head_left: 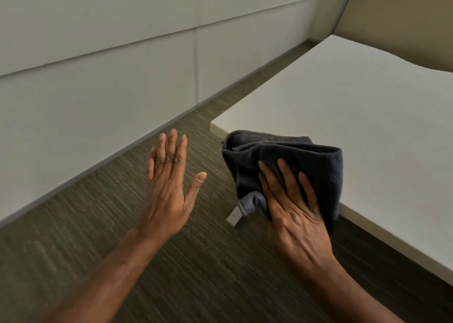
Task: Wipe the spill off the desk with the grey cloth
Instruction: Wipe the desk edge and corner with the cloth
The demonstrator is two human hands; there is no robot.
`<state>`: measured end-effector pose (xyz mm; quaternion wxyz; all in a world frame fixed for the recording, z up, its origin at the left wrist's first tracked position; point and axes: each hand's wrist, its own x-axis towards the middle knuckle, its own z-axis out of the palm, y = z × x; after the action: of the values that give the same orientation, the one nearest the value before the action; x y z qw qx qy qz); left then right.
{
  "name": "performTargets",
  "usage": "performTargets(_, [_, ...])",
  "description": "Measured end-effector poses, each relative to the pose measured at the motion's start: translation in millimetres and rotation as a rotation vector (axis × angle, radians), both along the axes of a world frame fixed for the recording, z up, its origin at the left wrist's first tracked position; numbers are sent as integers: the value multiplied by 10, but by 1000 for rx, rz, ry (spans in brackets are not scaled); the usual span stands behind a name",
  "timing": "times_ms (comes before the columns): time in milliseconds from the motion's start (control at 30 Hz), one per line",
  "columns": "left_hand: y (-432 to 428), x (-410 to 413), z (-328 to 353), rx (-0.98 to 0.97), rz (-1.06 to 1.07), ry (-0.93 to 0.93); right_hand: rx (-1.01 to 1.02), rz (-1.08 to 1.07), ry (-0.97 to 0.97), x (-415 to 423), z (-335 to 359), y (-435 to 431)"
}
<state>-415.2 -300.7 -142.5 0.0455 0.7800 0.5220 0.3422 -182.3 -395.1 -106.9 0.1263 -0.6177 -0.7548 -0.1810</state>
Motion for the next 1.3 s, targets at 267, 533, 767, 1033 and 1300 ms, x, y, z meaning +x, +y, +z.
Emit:
performTargets(267, [-215,225,70,23,3,-11,1,-14,-4,312,3,-391])
performTargets(533, [-420,332,128,-5,22,-8,-26,-57,31,553,9,-737])
performTargets(767, [-640,427,201,-18,51,-29,-104,-14,55,722,10,-860])
performTargets(1033, [-867,418,334,-47,77,-55,-136,61,62,656,-64,-653])
performTargets(1300, [-947,293,477,-21,110,-87,-113,104,168,190,-49,-208])
